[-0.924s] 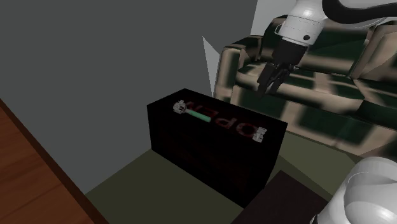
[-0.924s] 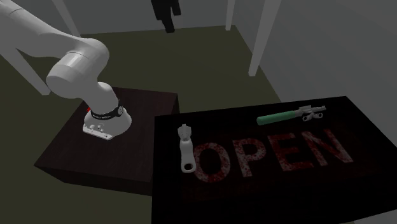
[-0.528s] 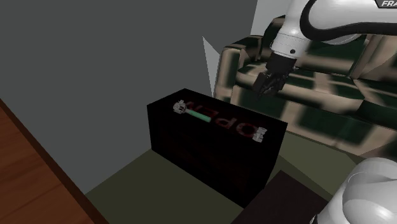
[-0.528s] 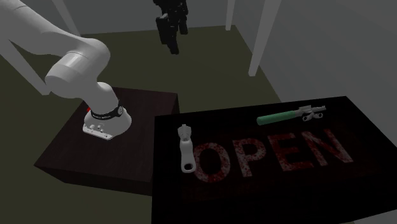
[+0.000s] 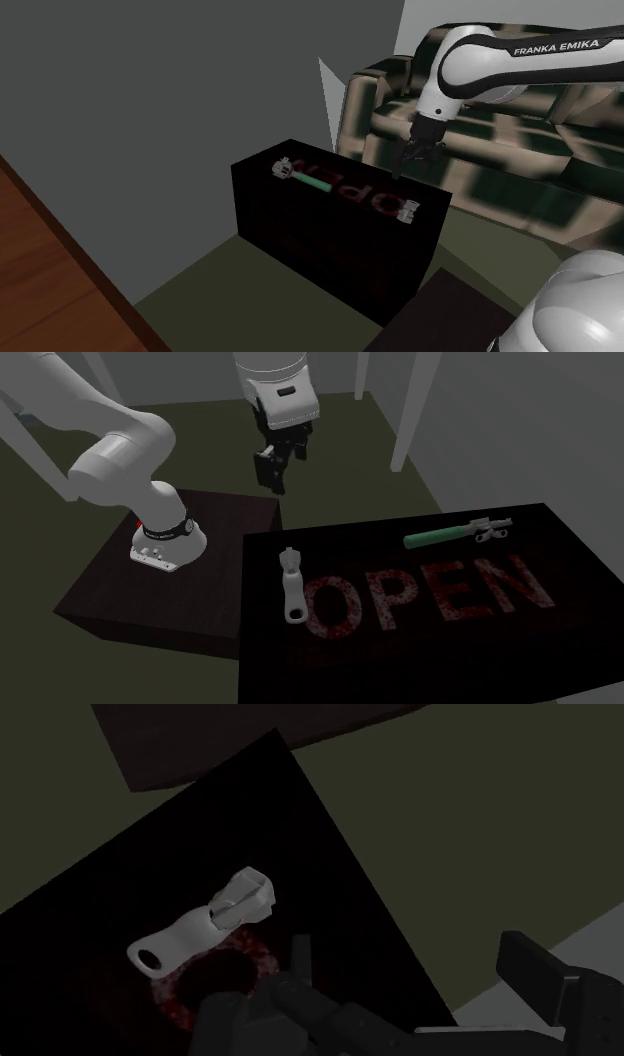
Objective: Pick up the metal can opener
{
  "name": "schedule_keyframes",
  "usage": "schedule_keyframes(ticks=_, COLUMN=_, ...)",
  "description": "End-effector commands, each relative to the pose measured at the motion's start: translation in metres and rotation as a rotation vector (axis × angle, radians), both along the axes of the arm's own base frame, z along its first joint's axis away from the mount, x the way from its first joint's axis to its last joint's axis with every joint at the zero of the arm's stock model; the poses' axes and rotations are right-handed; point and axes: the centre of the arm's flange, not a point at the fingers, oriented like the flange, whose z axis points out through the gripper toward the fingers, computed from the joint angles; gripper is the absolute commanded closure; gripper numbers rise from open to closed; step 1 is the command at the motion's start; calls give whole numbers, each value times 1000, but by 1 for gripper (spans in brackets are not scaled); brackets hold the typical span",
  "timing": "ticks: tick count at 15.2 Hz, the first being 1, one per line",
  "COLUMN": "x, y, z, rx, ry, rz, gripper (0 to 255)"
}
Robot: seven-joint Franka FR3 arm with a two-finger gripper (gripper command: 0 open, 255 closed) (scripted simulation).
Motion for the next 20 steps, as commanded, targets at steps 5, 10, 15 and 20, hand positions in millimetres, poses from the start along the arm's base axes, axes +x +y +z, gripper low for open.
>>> schedule_keyframes(ticks=5, x=14, y=-49, z=-72, rx=42, ry=79, rz=-149, gripper=0)
schedule_keyframes(ticks=10, x=15, y=-89, z=-130, rx=77, ry=145, rz=-271, gripper=0)
schedule_keyframes(ticks=15, x=15, y=-92, z=-155, rx=79, ry=149, rz=-279, gripper=0)
schedule_keyframes(ticks=20, x=14, y=-92, z=-174, rx=79, ry=149, rz=-279, gripper=0)
